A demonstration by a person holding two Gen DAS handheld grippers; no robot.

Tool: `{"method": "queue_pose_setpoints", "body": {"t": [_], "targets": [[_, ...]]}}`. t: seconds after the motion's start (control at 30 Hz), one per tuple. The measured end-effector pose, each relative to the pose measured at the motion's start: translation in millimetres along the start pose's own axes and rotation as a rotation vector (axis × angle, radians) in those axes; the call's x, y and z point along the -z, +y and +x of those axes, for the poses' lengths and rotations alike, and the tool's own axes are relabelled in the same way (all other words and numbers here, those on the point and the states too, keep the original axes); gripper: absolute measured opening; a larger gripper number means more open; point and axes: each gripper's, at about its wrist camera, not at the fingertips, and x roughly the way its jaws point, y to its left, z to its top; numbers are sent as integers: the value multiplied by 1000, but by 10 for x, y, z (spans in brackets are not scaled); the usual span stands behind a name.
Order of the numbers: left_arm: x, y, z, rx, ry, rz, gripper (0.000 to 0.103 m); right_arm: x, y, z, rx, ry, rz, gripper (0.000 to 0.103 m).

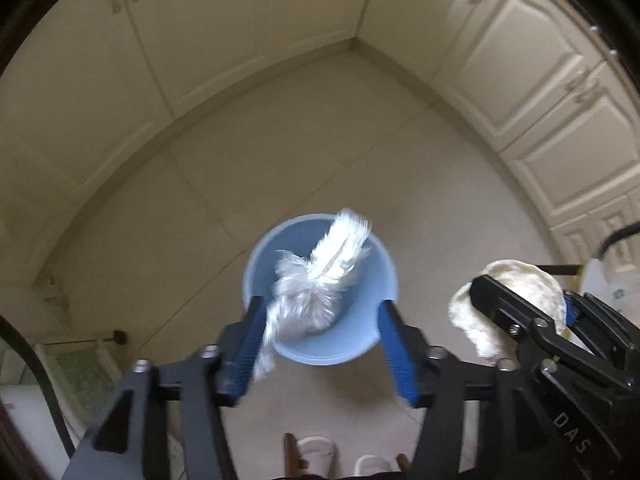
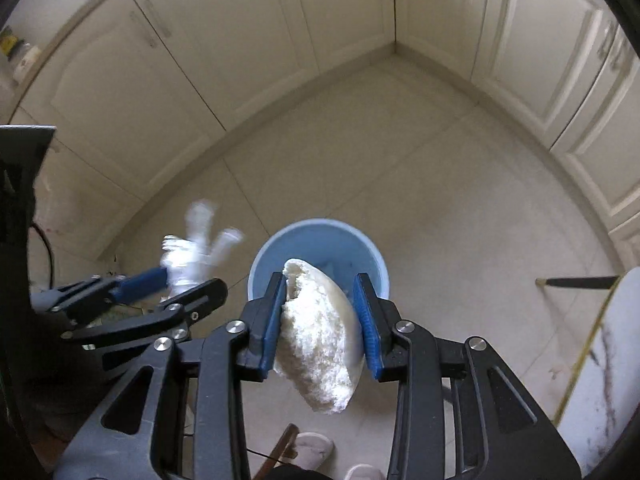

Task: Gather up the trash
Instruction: 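Carry the wrapper and bun over the blue bin and open both grippers, then move both tools back to the table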

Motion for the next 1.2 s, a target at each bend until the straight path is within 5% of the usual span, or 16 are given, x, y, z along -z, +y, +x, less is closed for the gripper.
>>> {"method": "queue_pose_setpoints", "body": {"t": [0.33,0.67,0.97,1.13,1.2], "targets": [[-190,493,-120,11,2,-48,61,-34,-38,370,-37,49,40,35],[-17,-69,-613,-44,-84,-53,61,-31,159,230,-65,6,2,38],[429,-232,-1384,-21,-220,-77,62,43,346,-571,14,-127,-35,59],[810,-345,-2128,-12,-365,-60,62,65,469,-1222,85,-245,-39,75],[991,-485,-2466,-7,-440,-47,62,135,492,-1544,114,-302,-33,89]]}}
